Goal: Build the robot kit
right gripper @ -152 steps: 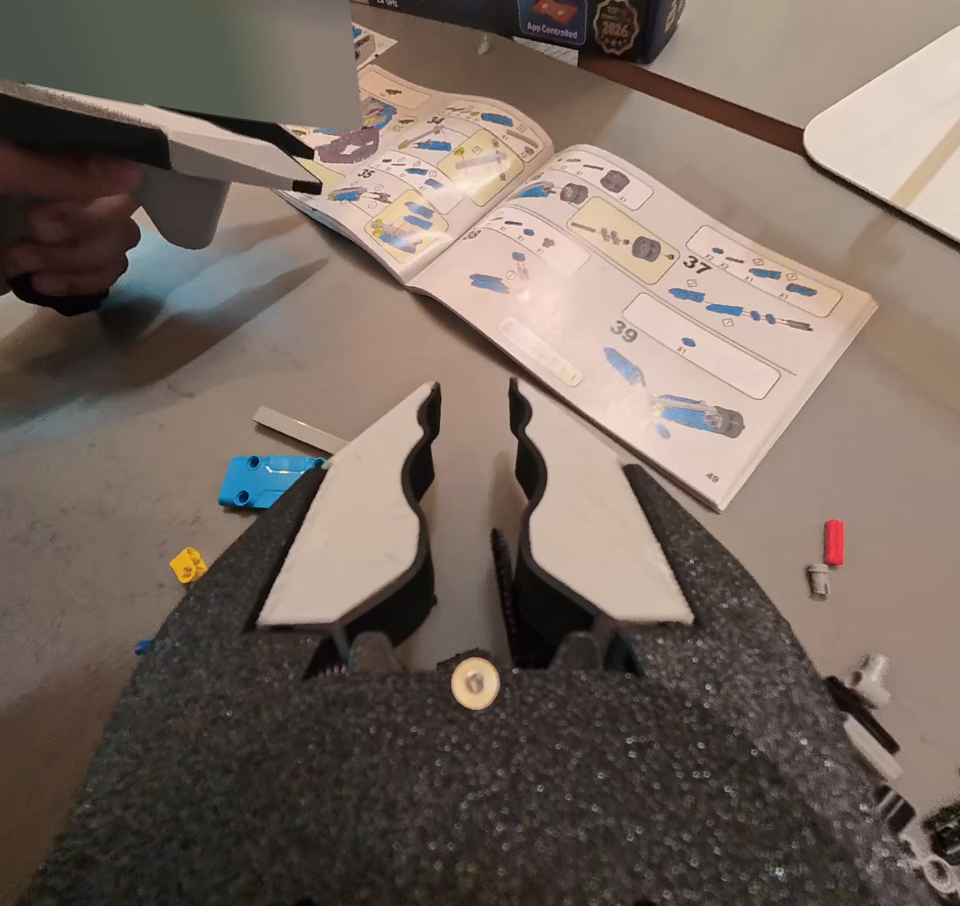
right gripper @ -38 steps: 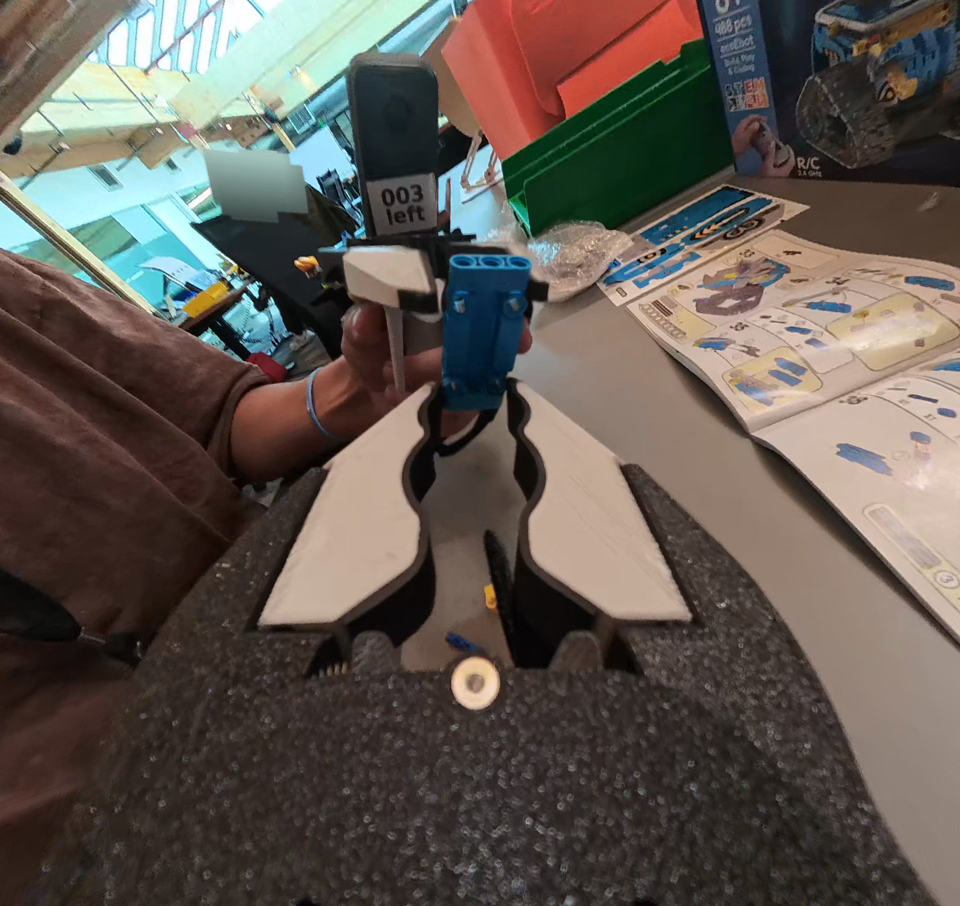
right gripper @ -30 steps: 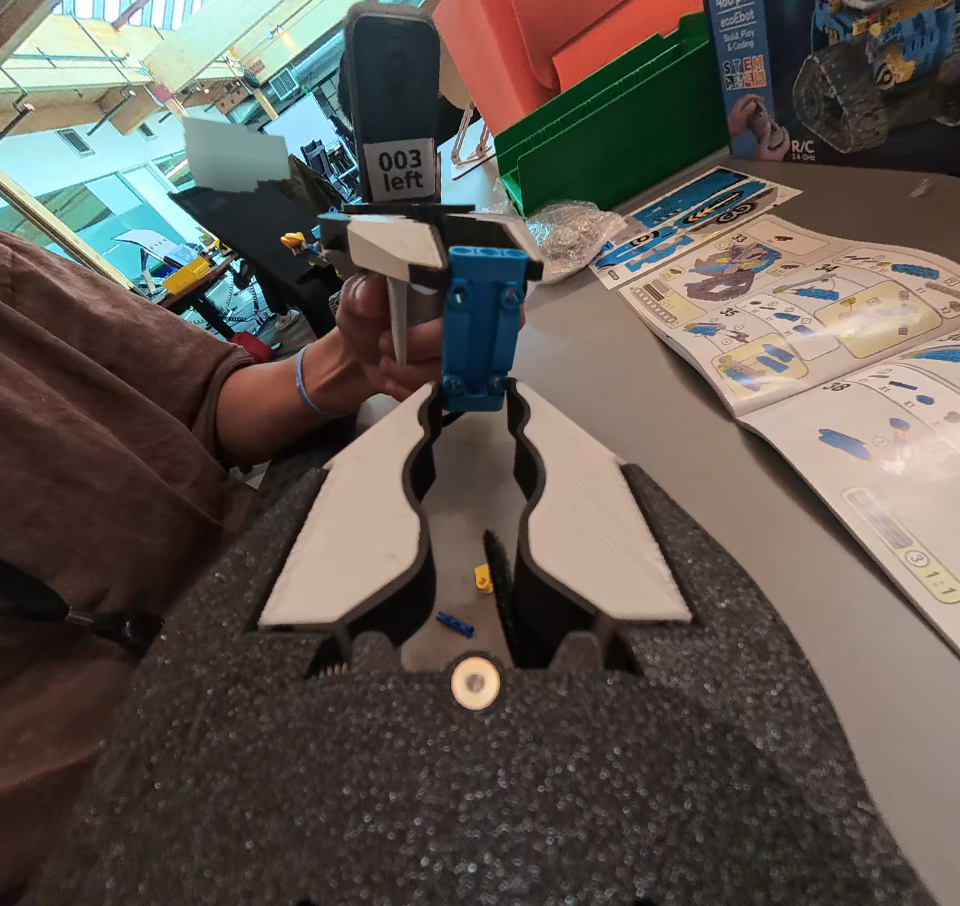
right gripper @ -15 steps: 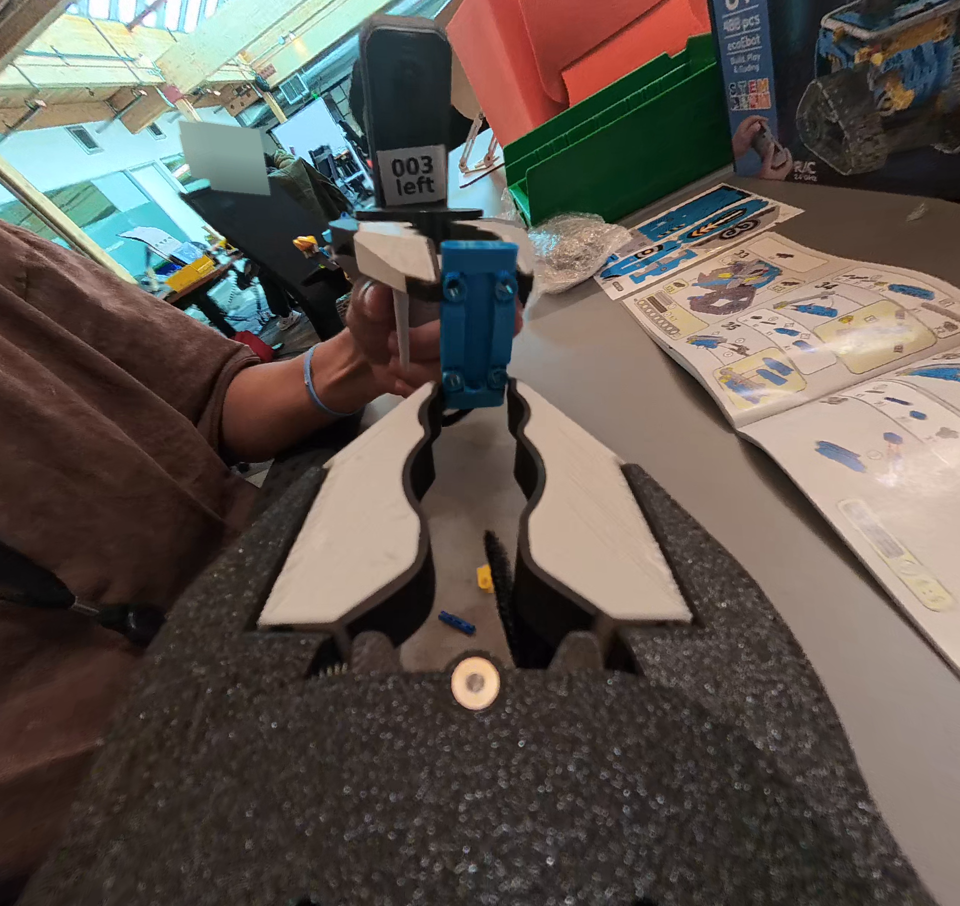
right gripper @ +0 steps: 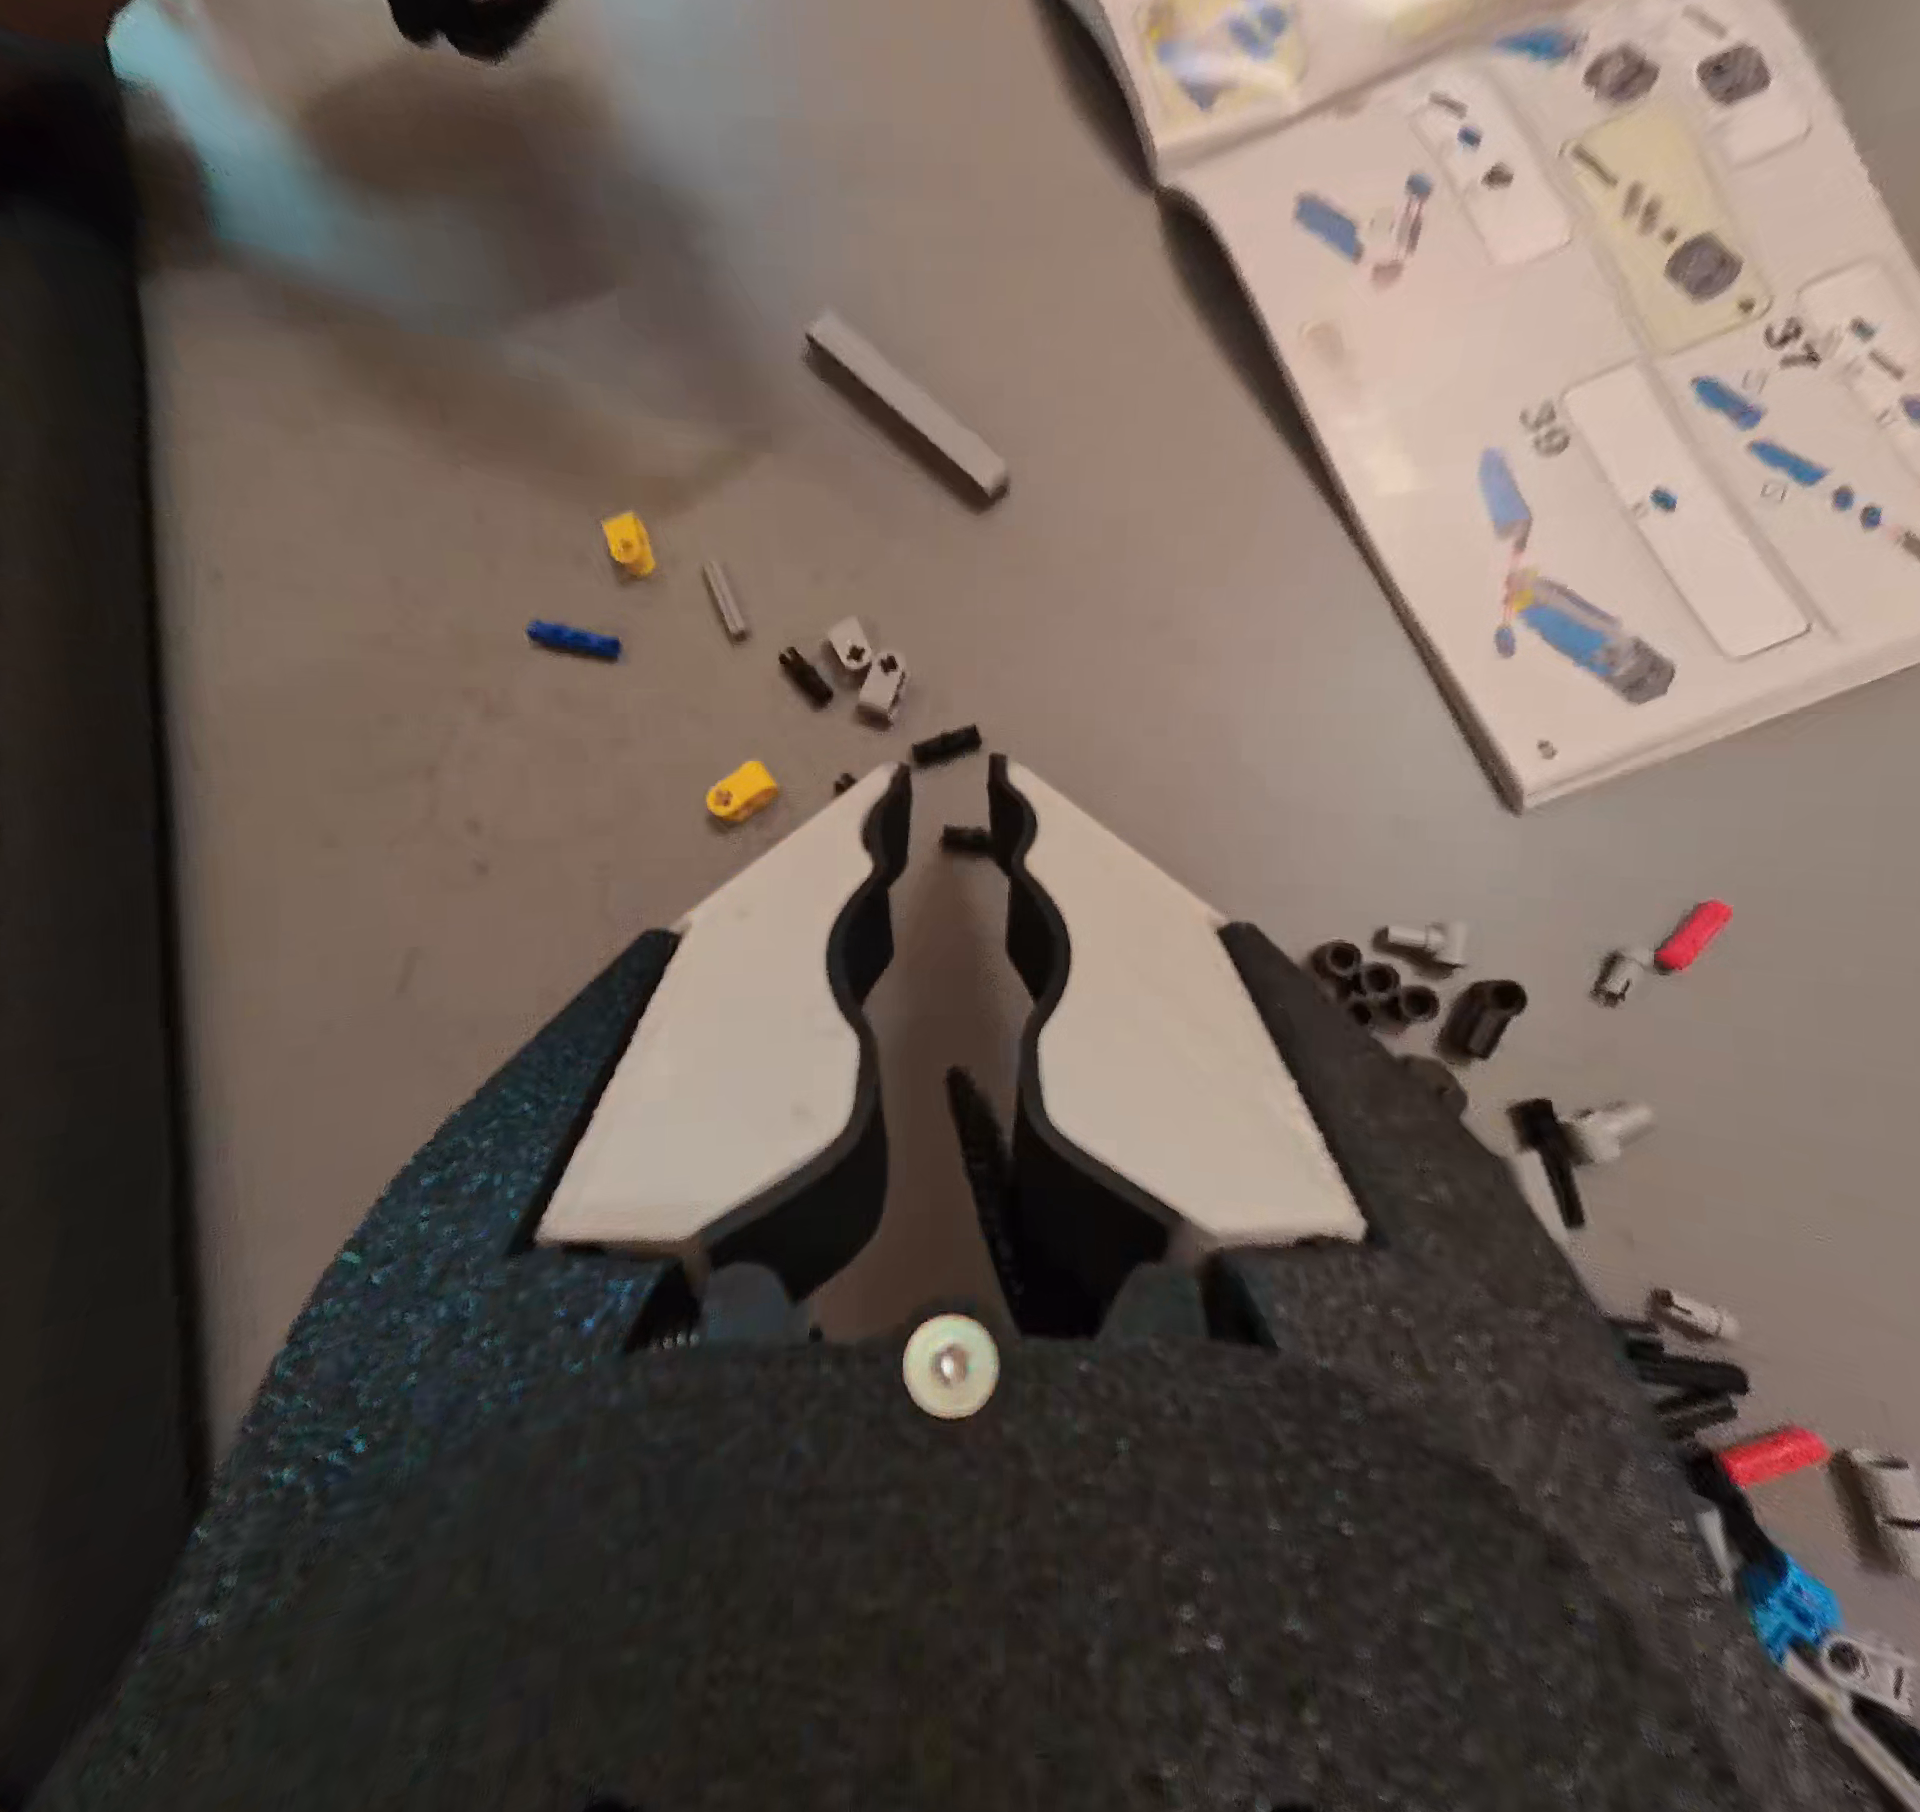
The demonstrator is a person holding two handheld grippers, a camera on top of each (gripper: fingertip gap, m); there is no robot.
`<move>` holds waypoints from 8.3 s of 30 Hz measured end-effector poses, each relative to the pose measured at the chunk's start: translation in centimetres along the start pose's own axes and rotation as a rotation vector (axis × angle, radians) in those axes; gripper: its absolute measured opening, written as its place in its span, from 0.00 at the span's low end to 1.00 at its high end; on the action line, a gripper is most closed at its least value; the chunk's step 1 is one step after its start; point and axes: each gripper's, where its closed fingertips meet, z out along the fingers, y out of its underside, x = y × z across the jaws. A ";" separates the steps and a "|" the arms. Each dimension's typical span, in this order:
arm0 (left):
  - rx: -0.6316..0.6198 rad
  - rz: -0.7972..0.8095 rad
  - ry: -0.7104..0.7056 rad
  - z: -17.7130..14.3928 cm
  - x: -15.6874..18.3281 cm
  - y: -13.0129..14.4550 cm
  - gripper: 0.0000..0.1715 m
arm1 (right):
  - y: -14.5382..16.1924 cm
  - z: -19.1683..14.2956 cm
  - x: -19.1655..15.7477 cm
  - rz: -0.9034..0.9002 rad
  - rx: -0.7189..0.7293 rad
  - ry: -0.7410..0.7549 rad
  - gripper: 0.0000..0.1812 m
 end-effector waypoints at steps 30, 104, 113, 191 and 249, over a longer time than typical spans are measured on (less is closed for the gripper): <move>-0.064 0.017 -0.034 0.7 -0.2 1.3 0.14 | 2.7 1.7 0.7 -0.062 -0.149 0.057 0.03; 0.079 -0.378 0.572 -0.2 6.8 -0.6 0.13 | -17.1 -4.6 -6.1 -0.174 0.902 0.036 0.02; 0.065 -0.423 0.589 0.2 6.8 -0.1 0.13 | -17.2 -4.5 -6.3 -0.194 0.872 0.058 0.02; -0.280 0.067 0.136 2.3 3.2 5.9 0.13 | -11.2 -2.7 -3.7 -0.155 0.539 -0.055 0.02; 0.036 -0.386 0.667 -0.3 8.4 0.0 0.13 | -16.3 -4.6 -6.5 -0.208 0.836 0.020 0.02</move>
